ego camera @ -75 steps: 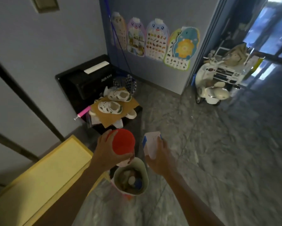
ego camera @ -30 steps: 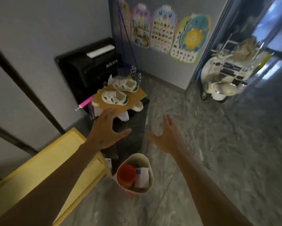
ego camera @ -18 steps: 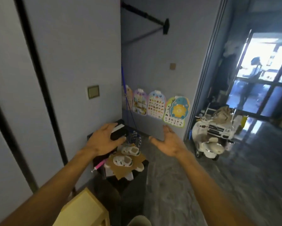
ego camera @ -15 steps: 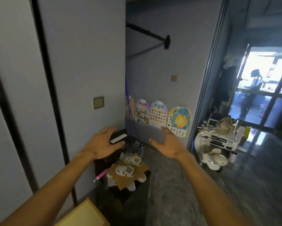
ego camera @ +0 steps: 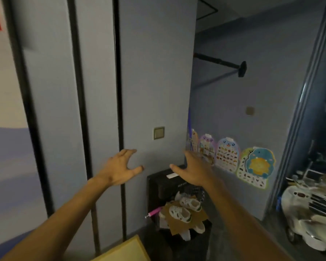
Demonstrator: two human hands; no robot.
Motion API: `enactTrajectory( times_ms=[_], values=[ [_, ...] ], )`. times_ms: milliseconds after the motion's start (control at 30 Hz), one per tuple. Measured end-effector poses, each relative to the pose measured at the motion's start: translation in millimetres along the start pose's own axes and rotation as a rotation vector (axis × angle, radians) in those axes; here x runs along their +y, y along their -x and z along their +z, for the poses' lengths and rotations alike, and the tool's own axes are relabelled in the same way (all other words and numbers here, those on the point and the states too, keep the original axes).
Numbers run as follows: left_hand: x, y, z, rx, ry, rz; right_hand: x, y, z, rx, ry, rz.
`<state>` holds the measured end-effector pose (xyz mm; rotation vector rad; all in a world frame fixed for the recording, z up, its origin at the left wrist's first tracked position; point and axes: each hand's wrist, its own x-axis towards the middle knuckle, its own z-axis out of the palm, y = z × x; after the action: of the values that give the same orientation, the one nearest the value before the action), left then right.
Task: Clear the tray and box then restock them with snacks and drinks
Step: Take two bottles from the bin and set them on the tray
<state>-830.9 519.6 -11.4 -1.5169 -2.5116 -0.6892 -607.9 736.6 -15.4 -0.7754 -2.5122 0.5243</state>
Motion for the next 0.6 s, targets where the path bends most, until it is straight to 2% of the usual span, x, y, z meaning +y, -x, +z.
enactTrajectory(
  times_ms=[267, 600],
  values=[
    [-29, 93, -47, 0.149, -0.071, -0.302, -79, -14, 22, -0.139, 0.024, -0.297],
    [-43, 293, -102, 0.308, -0.265, -0.687, -214, 41, 103, -0.367, -0.086, -0.663]
  ],
)
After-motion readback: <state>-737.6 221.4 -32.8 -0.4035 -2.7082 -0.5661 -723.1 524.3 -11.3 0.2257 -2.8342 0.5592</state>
